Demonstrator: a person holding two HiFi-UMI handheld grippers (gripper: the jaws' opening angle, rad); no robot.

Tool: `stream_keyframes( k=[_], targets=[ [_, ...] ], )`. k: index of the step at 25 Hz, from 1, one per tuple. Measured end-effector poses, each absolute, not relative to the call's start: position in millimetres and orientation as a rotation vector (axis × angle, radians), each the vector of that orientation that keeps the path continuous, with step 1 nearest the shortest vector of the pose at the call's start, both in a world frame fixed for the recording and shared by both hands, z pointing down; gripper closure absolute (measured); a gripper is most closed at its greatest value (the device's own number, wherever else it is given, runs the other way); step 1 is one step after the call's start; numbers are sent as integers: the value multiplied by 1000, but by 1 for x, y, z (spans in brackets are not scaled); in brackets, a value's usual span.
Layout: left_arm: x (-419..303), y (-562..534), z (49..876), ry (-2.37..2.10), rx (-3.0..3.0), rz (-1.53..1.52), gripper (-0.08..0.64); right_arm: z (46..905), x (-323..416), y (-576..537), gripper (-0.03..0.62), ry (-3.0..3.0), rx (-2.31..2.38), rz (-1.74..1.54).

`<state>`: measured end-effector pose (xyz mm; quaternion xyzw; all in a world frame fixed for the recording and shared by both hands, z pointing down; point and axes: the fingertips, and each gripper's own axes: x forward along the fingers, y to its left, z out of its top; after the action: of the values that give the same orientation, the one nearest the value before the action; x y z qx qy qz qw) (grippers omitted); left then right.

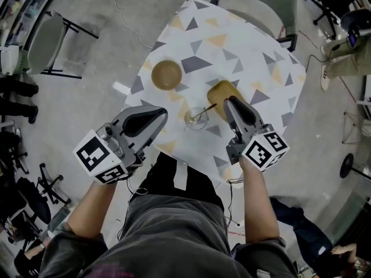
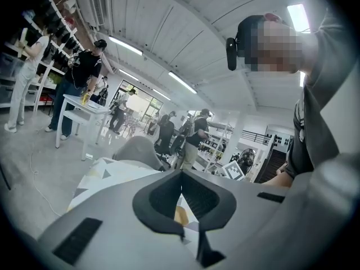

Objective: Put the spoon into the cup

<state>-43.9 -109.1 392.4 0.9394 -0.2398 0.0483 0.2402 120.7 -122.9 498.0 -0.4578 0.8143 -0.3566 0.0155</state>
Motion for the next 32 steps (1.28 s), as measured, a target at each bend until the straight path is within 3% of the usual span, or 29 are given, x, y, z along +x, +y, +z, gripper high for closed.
stream_keyframes(
  k=[17,32],
  targets=[
    [-39,-114,326,-653,2699,76,543,396,106,-122,560,2613,-1350,-894],
    [-33,-109,273,-646,2801,2,543,320,95,-103,569,2676,-1310,-704]
  ],
)
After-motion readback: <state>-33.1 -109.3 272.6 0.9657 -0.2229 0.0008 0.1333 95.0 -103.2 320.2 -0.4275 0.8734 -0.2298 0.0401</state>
